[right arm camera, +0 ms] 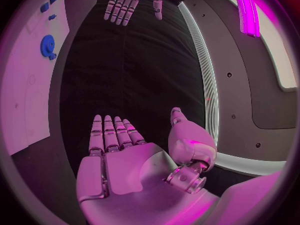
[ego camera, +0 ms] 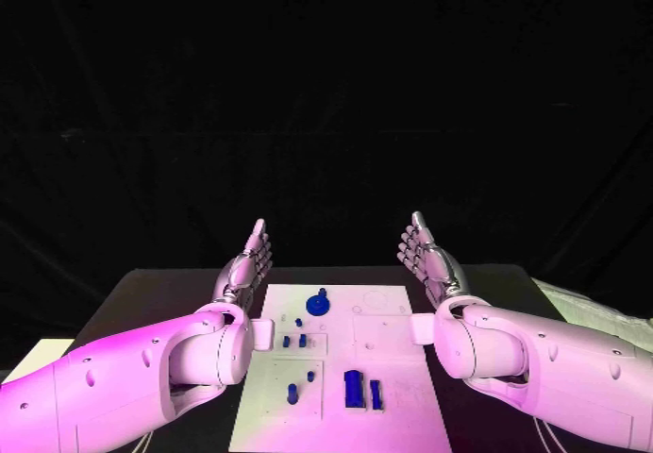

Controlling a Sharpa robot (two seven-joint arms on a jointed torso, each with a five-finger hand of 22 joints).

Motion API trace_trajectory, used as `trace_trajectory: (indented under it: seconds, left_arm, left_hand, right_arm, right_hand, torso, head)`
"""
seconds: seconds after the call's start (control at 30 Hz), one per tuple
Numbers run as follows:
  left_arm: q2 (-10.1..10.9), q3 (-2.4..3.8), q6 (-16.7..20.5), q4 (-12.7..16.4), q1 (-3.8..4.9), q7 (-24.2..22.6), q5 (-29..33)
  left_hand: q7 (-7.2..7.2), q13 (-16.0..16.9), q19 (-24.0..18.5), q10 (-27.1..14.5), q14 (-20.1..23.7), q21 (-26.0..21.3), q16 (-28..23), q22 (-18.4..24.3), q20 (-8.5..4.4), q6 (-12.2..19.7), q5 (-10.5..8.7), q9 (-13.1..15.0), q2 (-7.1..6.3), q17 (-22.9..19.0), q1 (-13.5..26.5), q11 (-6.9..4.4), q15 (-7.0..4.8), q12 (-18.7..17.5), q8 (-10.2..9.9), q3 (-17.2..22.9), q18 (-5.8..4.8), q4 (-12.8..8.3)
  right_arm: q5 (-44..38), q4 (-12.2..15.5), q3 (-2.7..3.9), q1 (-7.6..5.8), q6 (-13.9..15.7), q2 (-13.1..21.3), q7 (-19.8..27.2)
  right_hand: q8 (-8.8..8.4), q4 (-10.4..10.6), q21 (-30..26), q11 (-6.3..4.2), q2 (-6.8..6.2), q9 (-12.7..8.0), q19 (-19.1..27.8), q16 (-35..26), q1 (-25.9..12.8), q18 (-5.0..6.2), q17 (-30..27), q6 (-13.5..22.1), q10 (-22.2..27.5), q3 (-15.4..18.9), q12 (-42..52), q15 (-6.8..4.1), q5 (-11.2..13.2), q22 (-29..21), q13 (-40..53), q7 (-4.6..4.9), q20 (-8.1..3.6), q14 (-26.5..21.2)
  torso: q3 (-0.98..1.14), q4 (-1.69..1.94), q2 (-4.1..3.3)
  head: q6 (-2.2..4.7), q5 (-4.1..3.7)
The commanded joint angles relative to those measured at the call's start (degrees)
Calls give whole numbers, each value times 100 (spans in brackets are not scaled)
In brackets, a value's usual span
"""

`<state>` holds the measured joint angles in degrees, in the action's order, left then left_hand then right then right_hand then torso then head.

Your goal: Assemble the parts on the task board

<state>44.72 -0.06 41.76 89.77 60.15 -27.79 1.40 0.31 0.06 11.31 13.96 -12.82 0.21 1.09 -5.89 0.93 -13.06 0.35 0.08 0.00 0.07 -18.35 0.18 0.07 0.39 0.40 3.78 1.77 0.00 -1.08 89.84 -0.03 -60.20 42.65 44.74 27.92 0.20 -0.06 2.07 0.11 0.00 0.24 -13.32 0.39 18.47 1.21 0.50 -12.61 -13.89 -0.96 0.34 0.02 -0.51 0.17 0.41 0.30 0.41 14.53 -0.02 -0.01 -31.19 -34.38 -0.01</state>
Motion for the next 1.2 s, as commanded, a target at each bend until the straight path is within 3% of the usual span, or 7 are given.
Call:
trace_trajectory:
  seconds: [0.03, 0.57, 0.6, 0.63, 0.67, 0.7, 1.2]
  left_arm:
    - [-3, 6, 235, 18, 1, -200, -140]
    - [-3, 6, 235, 18, 1, -200, -140]
    - [-3, 6, 235, 18, 1, -200, -140]
    - [-3, 6, 235, 18, 1, -200, -140]
    - [-3, 6, 235, 18, 1, -200, -140]
    - [-3, 6, 235, 18, 1, -200, -140]
    - [-3, 6, 235, 18, 1, -200, -140]
  left_hand:
    - [-31, -6, -366, -459, 422, -21, -109, 589, -93, 426, -35, -8, 0, -7, 604, -18, -7, -39, -40, -378, -177, 0]
    - [-31, -6, -708, -893, 814, -21, -109, 589, -93, 832, -35, -8, 0, -7, 1175, -18, -7, -39, -40, -378, -177, 0]
    - [-31, -6, -1131, -933, 846, -21, -109, 589, -93, 868, -35, -8, 0, -7, 1210, -18, -7, -39, -40, -378, -177, 0]
    - [-31, -6, -1131, -1396, 1282, -21, -109, 589, -93, 1306, -35, -8, 0, -7, 1328, -18, -7, -39, -40, -378, -177, 0]
    - [-31, -6, -1131, -1396, 1282, -21, -109, 589, -93, 1306, -35, -8, 0, -7, 1418, -18, -7, -39, -40, -378, -177, 0]
    - [-31, -6, -1131, -1396, 1282, -21, -109, 589, -93, 1306, -35, -8, 0, -7, 1835, -18, -7, -39, -40, -378, -177, 0]
    - [-31, -6, -1131, -1396, 1282, -21, -109, 589, -93, 1306, -35, -8, 0, -7, 1835, -18, -7, -39, -40, -378, -177, 0]
  right_arm:
    - [108, 12, 3, 4, 147, -5, 188]
    - [108, 12, 3, 4, 147, -5, 188]
    - [108, 12, 3, 4, 147, -5, 188]
    - [108, 12, 3, 4, 147, -5, 188]
    - [108, 12, 3, 4, 147, -5, 188]
    - [108, 12, 3, 4, 147, -5, 188]
    - [108, 12, 3, 4, 147, -5, 188]
  right_hand:
    - [-20, 6, -207, -11, 0, -24, 435, -39, -606, -121, -50, 413, 455, 96, -34, -2, 51, -17, -41, -30, -41, -476]
    - [-20, 6, -207, -11, 0, -24, 849, -39, -1180, -121, -50, 793, 892, 96, -34, -2, 51, -17, -41, -30, -41, -930]
    - [-20, 6, -207, -11, 0, -24, 927, -39, -1289, -121, -50, 1261, 971, 96, -34, -2, 51, -17, -41, -30, -41, -1014]
    - [-20, 6, -207, -11, 0, -24, 1332, -39, -1385, -121, -50, 1261, 1389, 96, -34, -2, 51, -17, -41, -30, -41, -1453]
    - [-20, 6, -207, -11, 0, -24, 1332, -39, -1847, -121, -50, 1261, 1389, 96, -34, -2, 51, -17, -41, -30, -41, -1453]
    - [-20, 6, -207, -11, 0, -24, 1332, -39, -1847, -121, -50, 1261, 1389, 96, -34, -2, 51, -17, -41, -30, -41, -1453]
    - [-20, 6, -207, -11, 0, -24, 1332, -39, -1847, -121, -50, 1261, 1389, 96, -34, -2, 51, -17, -41, -30, -41, -1453]
  torso:
    - [2, 1, 1]
    - [2, 1, 1]
    - [2, 1, 1]
    - [2, 1, 1]
    - [2, 1, 1]
    - [2, 1, 1]
    - [2, 1, 1]
  head:
    - [0, 1]
    - [0, 1]
    - [0, 1]
    - [0, 1]
    - [0, 1]
    - [0, 1]
    - [0, 1]
